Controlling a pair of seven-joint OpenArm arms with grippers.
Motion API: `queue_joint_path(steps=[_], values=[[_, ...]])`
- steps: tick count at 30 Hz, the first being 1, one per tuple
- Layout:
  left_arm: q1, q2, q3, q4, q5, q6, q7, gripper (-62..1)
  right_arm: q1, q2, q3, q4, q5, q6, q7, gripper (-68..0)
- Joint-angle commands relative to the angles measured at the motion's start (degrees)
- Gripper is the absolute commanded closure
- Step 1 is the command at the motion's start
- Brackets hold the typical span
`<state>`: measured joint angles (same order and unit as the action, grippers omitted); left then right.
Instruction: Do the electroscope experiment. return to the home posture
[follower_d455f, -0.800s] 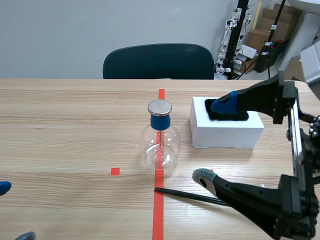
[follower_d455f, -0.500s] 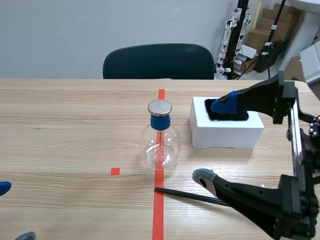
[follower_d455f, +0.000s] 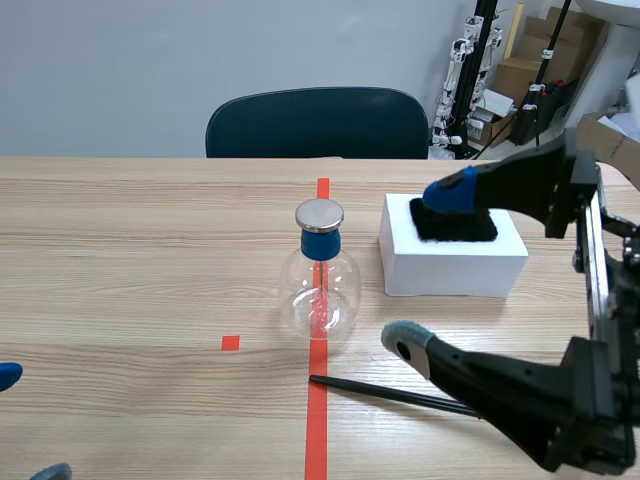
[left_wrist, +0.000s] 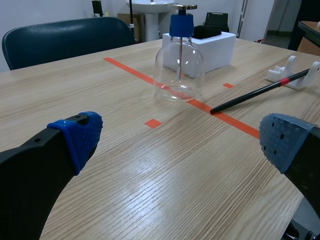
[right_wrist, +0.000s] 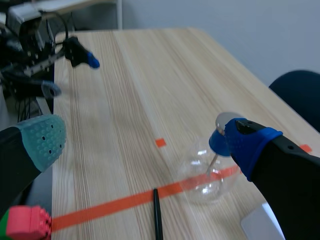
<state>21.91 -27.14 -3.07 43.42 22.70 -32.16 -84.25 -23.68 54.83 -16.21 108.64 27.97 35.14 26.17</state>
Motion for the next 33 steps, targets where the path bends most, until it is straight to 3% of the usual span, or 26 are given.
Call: queue_joint_path(steps=[1,5,7,11,16,19,21,25,30,33], values=[[-0.02,-0.37,-0.04,0.5,-0.59,-0.17,-0.79,-62.3,0.61,-1.16,0.55,0.17,0.79,-0.22,0.81,-67.9],[0.31,-0.39,-0.46,1.31,-2.43,-0.13,0.28,-62.3,-0.07,-3.74,2.19,0.17,0.76,-1.07,0.81,-67.9],[1.68,-0.39,-1.57,3.19,-5.25,-0.13,3.17,-62.3,-1.49,-4.7,3.58,0.17,0.79,-3.85,1.51,-67.9],[6.99,-0.35,-5.33,11.06,-9.42,-0.17,9.7,-62.3,-6.75,-6.32,6.16,0.17,0.39,-12.55,3.5,-67.9],[14.32,-0.2,-8.74,25.22,-10.93,-0.17,18.86,-62.3,-14.25,-7.56,6.78,0.17,-9.42,-22.12,7.87,-67.9],[18.38,-0.15,-8.85,33.22,-14.93,-0.15,24.94,-62.3,-17.75,-7.54,6.78,0.17,-11.47,-24.87,9.53,-67.9],[21.03,0.39,-8.85,38.73,-16.83,-0.15,28.33,-62.3,-19.52,-7.5,6.78,0.17,-12.48,-24.9,10.51,-67.9],[24.9,3.13,-8.55,48.3,-17.44,-0.09,34.93,-62.3,-22.05,-6.78,6.78,0.17,-13.68,-24.2,11.72,-67.9],[28.87,5.73,-6.21,57.92,-17.44,1.36,40.57,-62.3,-23.32,-2.97,6.78,0.17,-14.69,-17.22,11.78,-67.9],[30.86,5.64,-3.61,61.83,-17.4,4.66,42.84,-62.3,-23.5,-1.18,6.86,0.17,-11.52,-16.41,12.15,-67.9]])
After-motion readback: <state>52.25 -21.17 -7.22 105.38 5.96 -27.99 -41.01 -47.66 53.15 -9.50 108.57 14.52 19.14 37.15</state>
